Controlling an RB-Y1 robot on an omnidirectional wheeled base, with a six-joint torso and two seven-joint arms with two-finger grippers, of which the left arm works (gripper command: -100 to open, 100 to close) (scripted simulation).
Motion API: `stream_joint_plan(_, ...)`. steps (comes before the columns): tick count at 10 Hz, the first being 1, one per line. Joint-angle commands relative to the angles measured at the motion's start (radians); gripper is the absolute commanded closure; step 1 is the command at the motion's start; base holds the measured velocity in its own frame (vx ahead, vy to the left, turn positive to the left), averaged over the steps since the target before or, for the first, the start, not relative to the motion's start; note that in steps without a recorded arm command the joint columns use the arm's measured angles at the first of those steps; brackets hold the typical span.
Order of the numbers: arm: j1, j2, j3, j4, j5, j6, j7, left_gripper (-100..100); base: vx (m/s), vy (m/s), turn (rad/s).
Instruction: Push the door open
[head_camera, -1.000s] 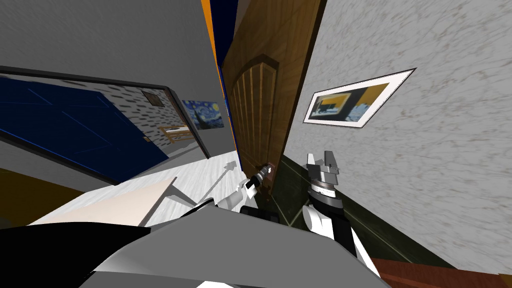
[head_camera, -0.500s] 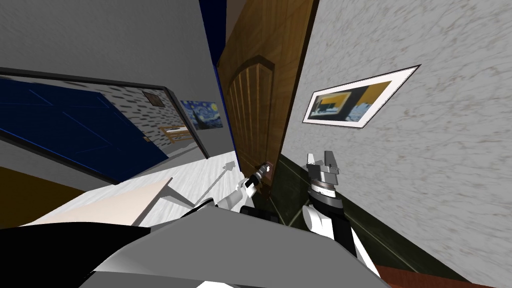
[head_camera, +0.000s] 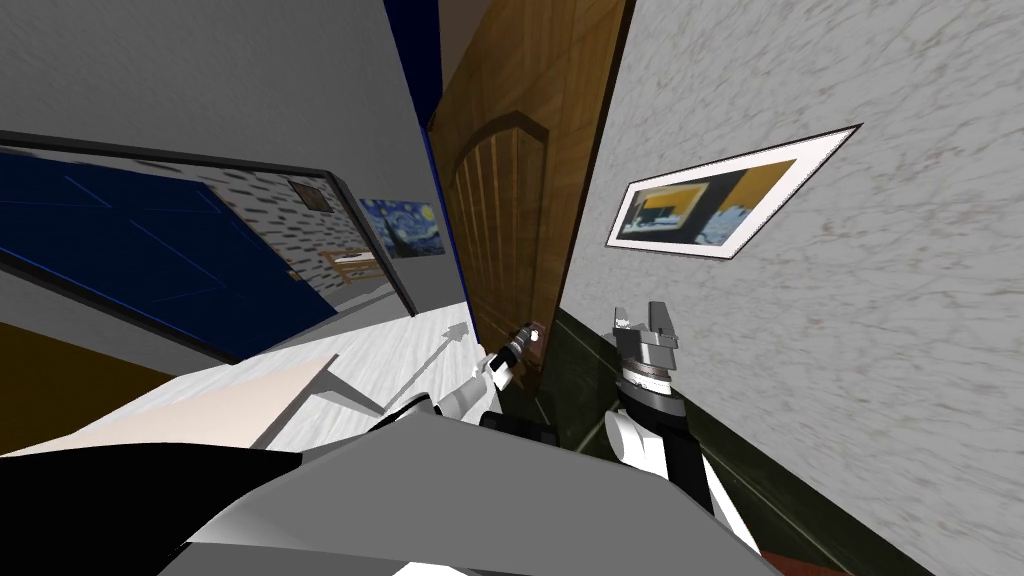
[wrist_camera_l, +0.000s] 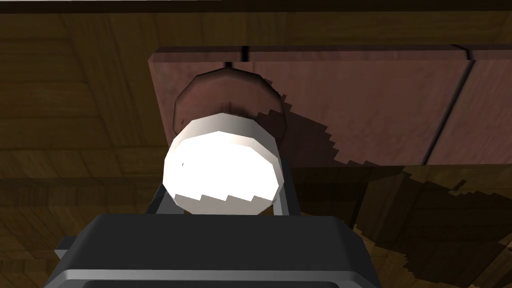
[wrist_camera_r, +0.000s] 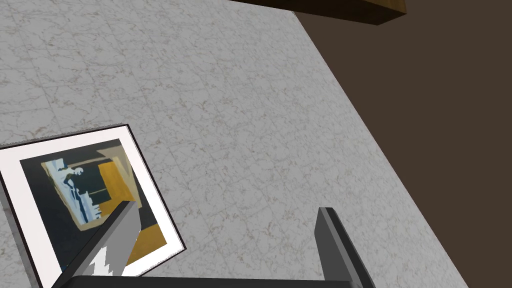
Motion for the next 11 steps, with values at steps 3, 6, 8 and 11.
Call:
stream_joint_plan(3, 0.0, -0.014, 0.065, 0.002, -0.004, 0.007, -0.018, 100, 0.065, -0.161, 0.038)
stream_joint_plan(6, -0.005, -0.04, 0.113, 0.027, -0.009, 0.005, -0.031, 100, 0.082, -0.184, 0.053)
stream_joint_plan(8, -0.002, -0.037, 0.121, 0.029, -0.01, 0.007, -0.034, 100, 0.058, -0.102, 0.033)
stream_joint_plan(11, -0.005, -0.015, 0.162, 0.034, -0.005, 0.005, -0.044, 100, 0.132, -0.143, 0.057)
